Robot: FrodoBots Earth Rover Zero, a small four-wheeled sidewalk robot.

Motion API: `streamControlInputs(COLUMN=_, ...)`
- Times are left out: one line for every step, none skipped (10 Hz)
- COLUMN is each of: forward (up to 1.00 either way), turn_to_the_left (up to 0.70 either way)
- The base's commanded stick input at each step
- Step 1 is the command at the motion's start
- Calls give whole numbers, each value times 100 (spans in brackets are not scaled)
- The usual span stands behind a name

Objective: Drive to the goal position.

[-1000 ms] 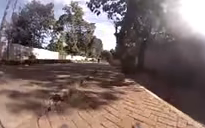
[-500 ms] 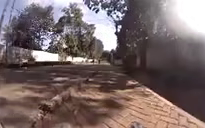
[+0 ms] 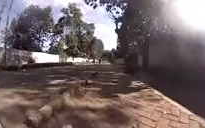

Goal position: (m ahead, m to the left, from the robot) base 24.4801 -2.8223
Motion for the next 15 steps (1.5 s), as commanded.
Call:
streamControlInputs(forward=70, turn_to_the_left=0)
streamControlInputs(forward=70, turn_to_the_left=0)
streamControlInputs(forward=70, turn_to_the_left=0)
streamControlInputs(forward=70, turn_to_the_left=0)
streamControlInputs(forward=70, turn_to_the_left=0)
streamControlInputs(forward=70, turn_to_the_left=0)
streamControlInputs(forward=70, turn_to_the_left=0)
streamControlInputs(forward=70, turn_to_the_left=0)
streamControlInputs(forward=70, turn_to_the_left=0)
streamControlInputs(forward=70, turn_to_the_left=0)
streamControlInputs(forward=70, turn_to_the_left=0)
streamControlInputs(forward=70, turn_to_the_left=0)
streamControlInputs(forward=70, turn_to_the_left=0)
streamControlInputs(forward=70, turn_to_the_left=0)
streamControlInputs(forward=70, turn_to_the_left=0)
